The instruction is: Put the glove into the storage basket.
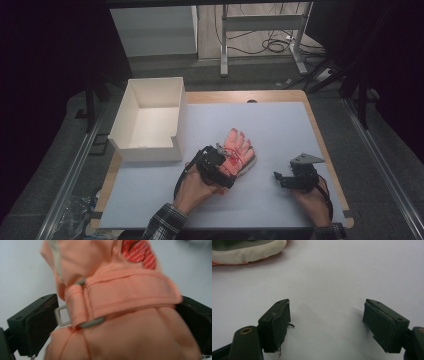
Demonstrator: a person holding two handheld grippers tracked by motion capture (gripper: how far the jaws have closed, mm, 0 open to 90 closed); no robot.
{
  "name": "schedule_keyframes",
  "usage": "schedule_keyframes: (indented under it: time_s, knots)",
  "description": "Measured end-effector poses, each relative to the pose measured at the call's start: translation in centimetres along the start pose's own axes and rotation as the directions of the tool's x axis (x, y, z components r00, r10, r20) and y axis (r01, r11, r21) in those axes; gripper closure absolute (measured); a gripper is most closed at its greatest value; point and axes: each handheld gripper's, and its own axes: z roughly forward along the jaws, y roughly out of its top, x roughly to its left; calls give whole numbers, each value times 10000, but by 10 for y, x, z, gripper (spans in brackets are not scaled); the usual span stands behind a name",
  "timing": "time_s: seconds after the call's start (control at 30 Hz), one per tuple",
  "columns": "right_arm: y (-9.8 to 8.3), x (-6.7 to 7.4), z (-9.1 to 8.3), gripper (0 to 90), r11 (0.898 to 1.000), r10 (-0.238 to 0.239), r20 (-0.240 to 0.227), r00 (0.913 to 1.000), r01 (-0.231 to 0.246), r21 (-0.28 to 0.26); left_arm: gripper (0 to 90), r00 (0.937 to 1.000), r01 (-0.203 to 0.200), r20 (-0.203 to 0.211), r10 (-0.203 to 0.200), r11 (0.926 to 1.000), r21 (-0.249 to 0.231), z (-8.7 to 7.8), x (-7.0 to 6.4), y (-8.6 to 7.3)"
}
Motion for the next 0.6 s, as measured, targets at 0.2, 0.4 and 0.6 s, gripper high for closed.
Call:
schedule_keyframes:
  time_s: [0.2,0.4,0.6]
  knots:
    - [0,0,0,224,10000,14,5,10000,-14,-13,0,9998,118,157,-123,9994,333,15,1,-7]
    - [0,0,0,224,10000,5,12,10000,-5,-12,3,9997,197,97,-204,9975,679,28,-3,-12]
    - [0,0,0,224,10000,4,15,10000,-4,-13,82,9997,43,-228,-22,9958,916,27,-7,-11]
